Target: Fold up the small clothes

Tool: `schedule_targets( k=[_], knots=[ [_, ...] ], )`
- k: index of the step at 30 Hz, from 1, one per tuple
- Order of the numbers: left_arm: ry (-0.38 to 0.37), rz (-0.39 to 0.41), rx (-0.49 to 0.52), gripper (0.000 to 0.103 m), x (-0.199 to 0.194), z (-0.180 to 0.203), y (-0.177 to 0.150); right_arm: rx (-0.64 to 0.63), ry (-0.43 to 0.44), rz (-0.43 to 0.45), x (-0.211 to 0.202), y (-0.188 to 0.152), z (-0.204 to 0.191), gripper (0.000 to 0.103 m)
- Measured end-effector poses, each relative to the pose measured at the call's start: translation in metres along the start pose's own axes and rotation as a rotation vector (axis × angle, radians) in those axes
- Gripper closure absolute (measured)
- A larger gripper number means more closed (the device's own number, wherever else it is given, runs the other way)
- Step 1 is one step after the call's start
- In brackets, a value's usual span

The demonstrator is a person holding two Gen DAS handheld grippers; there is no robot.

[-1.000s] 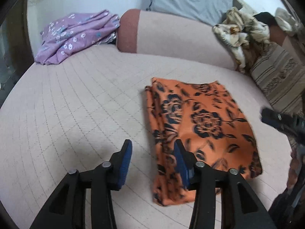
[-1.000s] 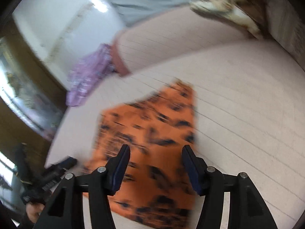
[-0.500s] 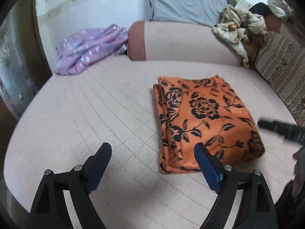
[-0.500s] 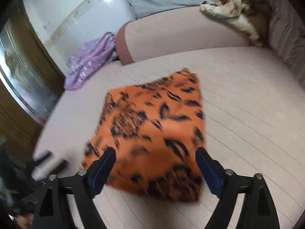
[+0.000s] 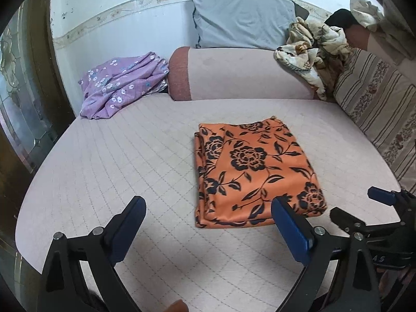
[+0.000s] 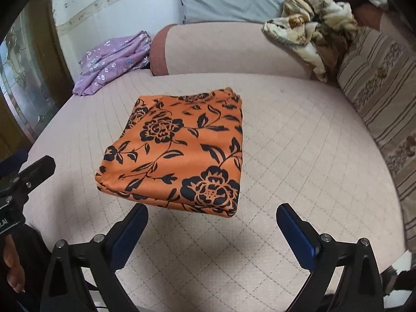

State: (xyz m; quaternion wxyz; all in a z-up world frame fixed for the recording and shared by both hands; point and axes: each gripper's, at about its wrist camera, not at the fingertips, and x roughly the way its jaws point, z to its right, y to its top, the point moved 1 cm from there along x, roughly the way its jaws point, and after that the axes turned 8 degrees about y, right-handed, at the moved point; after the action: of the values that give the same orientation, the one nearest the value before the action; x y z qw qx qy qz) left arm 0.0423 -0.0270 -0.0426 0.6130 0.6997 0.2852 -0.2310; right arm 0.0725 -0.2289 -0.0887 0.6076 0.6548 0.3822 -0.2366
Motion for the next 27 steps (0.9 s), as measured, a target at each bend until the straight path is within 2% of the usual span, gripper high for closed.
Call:
schedule_targets(
  k=[2,7,15,27],
  knots=[
    [0.004,-0.011,-0.013,0.005,0.0,0.0,0.001,-0.021,-0.009,0.006,-0.004,0.001,-0.003,0.003],
    [0.078,-0.027,0.015,0.005,0.004,0.003,0.002,-0.037,-0.028,0.017,-0.006,0.004,-0.006,0.003],
    [0.072,-0.04,0.013,0.005,0.009,0.004,0.002,-0.06,-0.038,0.057,-0.011,0.011,-0.014,0.003],
    [0.057,-0.078,0.006,0.005,0.026,0.009,0.01,-0.076,-0.039,0.061,-0.002,0.021,-0.017,0.003]
  ],
)
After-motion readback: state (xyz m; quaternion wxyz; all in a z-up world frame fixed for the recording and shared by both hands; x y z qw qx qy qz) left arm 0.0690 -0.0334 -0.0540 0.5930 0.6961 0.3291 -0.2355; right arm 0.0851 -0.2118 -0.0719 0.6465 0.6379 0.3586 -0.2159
